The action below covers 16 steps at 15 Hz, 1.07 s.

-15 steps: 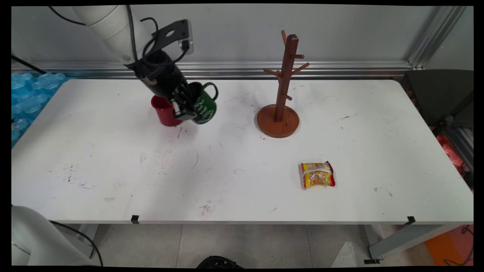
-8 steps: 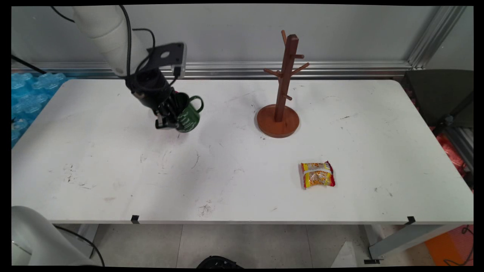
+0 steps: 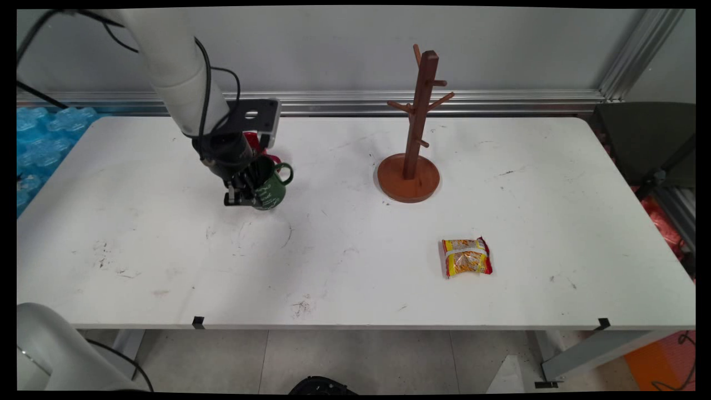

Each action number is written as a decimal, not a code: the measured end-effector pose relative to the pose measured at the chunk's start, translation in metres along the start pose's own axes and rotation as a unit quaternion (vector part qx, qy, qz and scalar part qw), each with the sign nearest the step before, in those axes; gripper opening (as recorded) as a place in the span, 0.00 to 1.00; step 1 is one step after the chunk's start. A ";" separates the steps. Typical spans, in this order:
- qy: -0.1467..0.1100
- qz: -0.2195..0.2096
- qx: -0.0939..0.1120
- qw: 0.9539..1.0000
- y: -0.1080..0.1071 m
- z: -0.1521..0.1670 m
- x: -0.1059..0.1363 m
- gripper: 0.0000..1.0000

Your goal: Place the picked object on the table

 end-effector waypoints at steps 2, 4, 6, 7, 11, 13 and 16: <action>-0.012 0.009 -0.003 1.000 -0.002 0.012 0.000 0.00; -0.019 0.015 -0.005 1.000 -0.004 0.019 -0.001 0.00; -0.027 0.024 -0.006 0.999 -0.006 0.028 -0.001 0.00; -0.030 0.028 -0.007 0.999 -0.006 0.032 -0.001 0.00; -0.035 0.043 -0.009 0.998 -0.006 0.041 -0.002 0.00; -0.039 0.051 -0.011 0.998 -0.006 0.045 -0.004 0.00; -0.041 0.059 -0.012 0.997 -0.006 0.049 -0.007 1.00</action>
